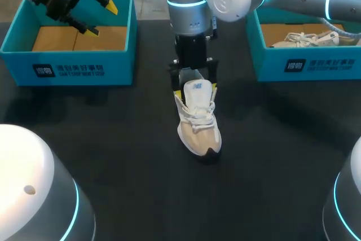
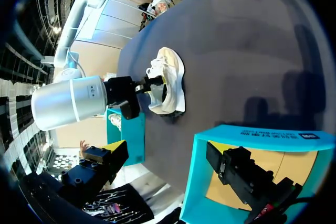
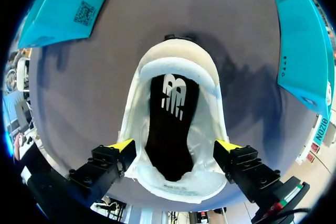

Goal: Take the shoe out of the shoebox, open the shoe tongue, remove and reinsert the insole, then place the shoe into the shoebox

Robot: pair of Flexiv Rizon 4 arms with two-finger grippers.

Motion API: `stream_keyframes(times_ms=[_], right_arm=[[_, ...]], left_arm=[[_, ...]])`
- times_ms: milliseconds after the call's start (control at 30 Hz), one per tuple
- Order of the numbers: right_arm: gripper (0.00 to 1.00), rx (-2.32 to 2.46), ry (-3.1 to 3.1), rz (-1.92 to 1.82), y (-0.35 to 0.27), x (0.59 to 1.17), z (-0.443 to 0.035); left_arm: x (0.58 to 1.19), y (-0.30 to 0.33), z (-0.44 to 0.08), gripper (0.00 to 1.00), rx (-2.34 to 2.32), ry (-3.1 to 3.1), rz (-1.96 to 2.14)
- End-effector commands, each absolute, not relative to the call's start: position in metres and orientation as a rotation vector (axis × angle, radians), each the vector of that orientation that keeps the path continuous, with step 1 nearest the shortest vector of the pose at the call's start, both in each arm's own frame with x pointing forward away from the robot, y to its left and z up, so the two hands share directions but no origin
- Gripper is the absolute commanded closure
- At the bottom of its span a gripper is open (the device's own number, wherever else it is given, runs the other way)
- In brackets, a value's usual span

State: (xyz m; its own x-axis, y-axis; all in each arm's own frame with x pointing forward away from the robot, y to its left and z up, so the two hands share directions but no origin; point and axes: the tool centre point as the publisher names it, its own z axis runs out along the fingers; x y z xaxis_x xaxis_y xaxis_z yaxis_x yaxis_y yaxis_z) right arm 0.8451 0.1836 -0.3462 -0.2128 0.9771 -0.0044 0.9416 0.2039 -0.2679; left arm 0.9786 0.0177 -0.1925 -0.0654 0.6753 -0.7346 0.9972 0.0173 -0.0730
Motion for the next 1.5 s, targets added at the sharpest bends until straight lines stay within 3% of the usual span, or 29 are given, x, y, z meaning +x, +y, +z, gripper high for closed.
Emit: stream_keyframes(times_ms=[33, 1067, 1100, 1133, 1167, 1267, 1500], right_arm=[[0.00, -1.867, -2.307, 0.327, 0.186, 0.843, -0.342], [0.00, -2.129, -2.367, 0.205, 0.193, 0.817, -0.288], [0.05, -2.150, -2.369, 0.188, 0.195, 0.814, -0.287], [0.18, -2.167, -2.371, 0.171, 0.196, 0.811, -0.286], [0.49, -2.182, -2.374, 0.154, 0.197, 0.808, -0.285], [0.71, -2.217, -2.373, 0.123, 0.197, 0.801, -0.284], [0.80, -2.261, -2.346, 0.035, 0.191, 0.790, -0.291]], left_arm=[[0.979, 0.018, -0.192, 0.00, 1.709, 1.794, -0.824], [0.979, 0.018, -0.192, 0.00, 1.709, 1.794, -0.824], [0.979, 0.018, -0.192, 0.00, 1.709, 1.794, -0.824], [0.979, 0.018, -0.192, 0.00, 1.709, 1.794, -0.824], [0.979, 0.018, -0.192, 0.00, 1.709, 1.794, -0.824], [0.979, 0.018, -0.192, 0.00, 1.709, 1.794, -0.824], [0.979, 0.018, -0.192, 0.00, 1.709, 1.794, -0.824]])
